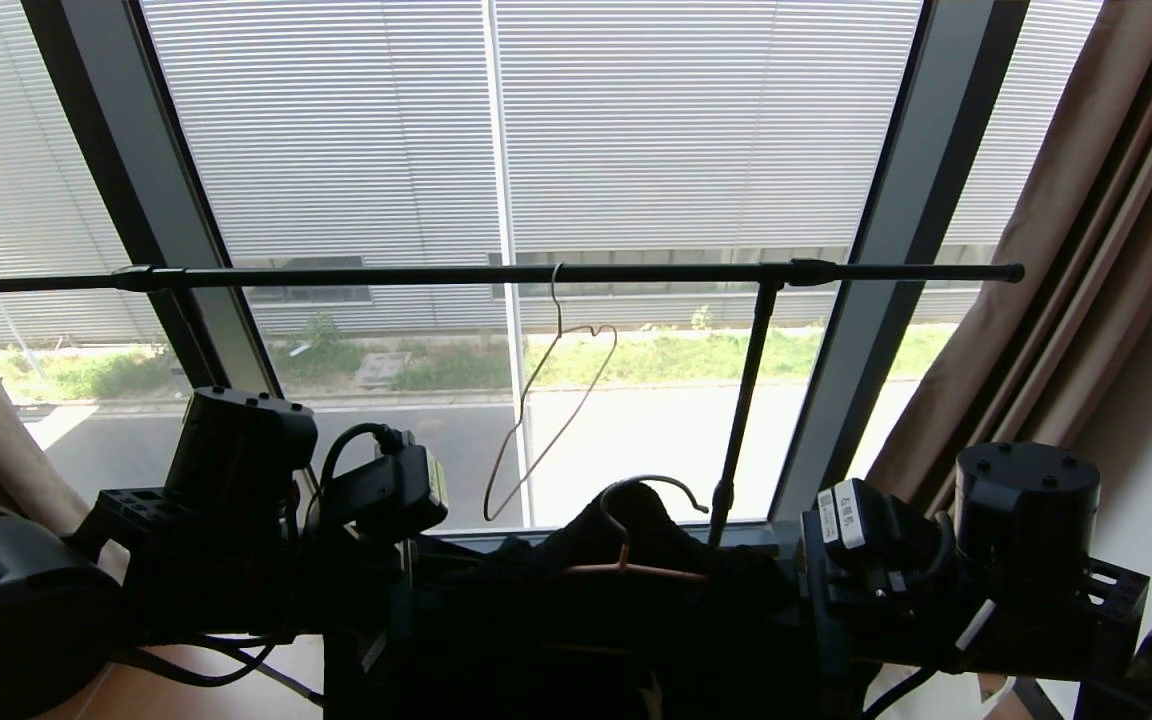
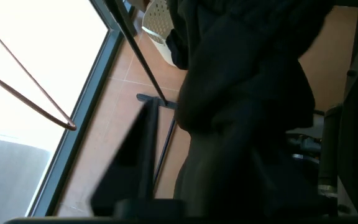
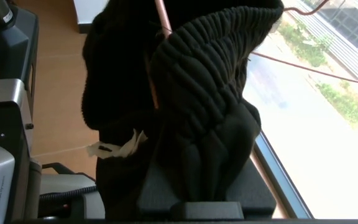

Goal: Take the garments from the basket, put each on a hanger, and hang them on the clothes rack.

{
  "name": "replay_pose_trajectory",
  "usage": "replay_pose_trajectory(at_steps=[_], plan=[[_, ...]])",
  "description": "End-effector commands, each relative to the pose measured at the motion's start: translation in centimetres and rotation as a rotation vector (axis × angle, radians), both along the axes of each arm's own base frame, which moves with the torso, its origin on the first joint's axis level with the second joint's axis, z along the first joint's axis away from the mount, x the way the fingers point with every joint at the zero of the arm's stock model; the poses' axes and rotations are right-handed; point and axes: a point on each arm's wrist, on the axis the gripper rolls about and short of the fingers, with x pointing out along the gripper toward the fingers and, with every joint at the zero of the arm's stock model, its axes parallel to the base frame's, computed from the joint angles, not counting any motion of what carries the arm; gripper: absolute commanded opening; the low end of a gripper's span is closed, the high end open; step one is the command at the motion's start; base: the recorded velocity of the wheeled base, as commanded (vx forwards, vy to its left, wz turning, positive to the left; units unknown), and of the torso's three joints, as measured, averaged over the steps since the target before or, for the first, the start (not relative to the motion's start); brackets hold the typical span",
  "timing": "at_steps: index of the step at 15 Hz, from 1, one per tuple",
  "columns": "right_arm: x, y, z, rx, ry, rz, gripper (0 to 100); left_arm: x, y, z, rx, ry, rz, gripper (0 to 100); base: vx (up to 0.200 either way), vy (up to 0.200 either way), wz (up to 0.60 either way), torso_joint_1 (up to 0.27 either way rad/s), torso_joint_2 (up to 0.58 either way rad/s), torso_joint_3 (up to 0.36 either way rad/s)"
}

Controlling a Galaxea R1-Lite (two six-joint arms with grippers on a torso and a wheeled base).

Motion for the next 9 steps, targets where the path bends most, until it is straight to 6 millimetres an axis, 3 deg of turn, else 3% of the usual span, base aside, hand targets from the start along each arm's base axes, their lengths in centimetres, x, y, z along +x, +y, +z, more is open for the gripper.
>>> replay_pose_trajectory(at_steps=[1,8,9], plan=[[0.08,0.05,0.06,0.001,-0.004,0.0,0,0.0,0.08,0.0,0.0,-0.001,0.003,0,0.0,0.0,0.0,0.0,0.0,0.0],[0.63,-0.05,0.34,0.023,0.041,-0.051,0,0.65,0.78,0.28,-0.035,-0.032,0.016,0,0.0,0.0,0.0,0.0,0.0,0.0],[0.6,-0.11,0.27,0.02,0.043,-0.053,100,0.71,0.97,0.32,-0.036,-0.033,0.024,0,0.0,0.0,0.0,0.0,0.0,0.0]])
